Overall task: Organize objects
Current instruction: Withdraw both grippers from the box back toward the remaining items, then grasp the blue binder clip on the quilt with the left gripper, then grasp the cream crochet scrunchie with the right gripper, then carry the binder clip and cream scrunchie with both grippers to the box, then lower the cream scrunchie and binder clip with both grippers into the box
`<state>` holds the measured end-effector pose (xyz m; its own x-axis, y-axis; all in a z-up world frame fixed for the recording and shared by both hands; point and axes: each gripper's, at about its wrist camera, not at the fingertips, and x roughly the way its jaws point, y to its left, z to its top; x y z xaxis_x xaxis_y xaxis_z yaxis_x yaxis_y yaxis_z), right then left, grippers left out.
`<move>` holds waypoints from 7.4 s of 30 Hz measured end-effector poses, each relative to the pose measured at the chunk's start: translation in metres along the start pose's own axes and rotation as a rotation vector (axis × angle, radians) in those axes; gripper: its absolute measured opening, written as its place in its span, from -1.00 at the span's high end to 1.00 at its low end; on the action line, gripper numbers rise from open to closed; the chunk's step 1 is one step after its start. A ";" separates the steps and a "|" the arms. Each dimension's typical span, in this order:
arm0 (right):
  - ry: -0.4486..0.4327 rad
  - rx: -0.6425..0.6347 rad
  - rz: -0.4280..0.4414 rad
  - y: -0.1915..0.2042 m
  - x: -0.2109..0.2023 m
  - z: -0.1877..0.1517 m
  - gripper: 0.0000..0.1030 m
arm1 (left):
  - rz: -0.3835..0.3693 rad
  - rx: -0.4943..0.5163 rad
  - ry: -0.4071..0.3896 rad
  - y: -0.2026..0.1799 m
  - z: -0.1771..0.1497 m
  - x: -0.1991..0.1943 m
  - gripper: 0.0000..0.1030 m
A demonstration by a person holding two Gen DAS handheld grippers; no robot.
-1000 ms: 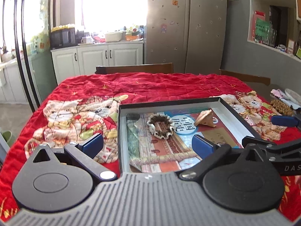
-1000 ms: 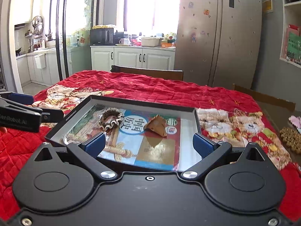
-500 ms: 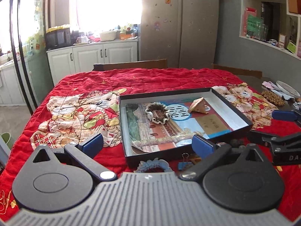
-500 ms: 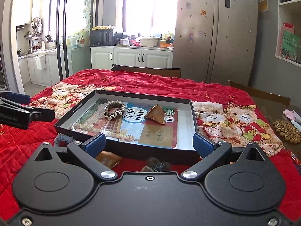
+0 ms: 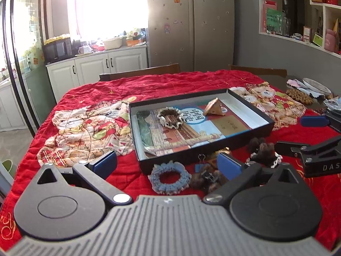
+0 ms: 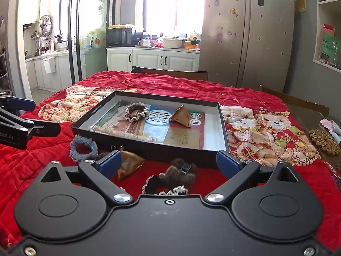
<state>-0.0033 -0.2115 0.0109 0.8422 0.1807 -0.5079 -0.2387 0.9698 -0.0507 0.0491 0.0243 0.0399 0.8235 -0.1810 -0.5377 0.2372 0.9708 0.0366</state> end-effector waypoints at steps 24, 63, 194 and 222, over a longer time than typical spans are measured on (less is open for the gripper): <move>0.072 0.010 0.139 0.011 -0.007 -0.043 -0.25 | -0.097 0.075 0.096 -0.009 -0.043 0.008 -0.99; 0.141 0.003 0.151 0.036 0.035 -0.064 0.46 | -0.121 0.031 0.159 -0.011 -0.076 0.036 -0.16; -0.116 0.064 0.023 -0.005 0.111 0.102 0.78 | 0.050 -0.069 -0.061 0.018 0.077 0.113 0.01; -0.043 0.106 -0.031 -0.014 0.199 0.096 0.78 | 0.066 -0.148 0.031 0.034 0.073 0.193 0.01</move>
<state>0.2147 -0.1735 -0.0067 0.8689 0.1554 -0.4700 -0.1622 0.9864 0.0264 0.2537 0.0114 -0.0016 0.8180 -0.1133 -0.5640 0.1027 0.9934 -0.0507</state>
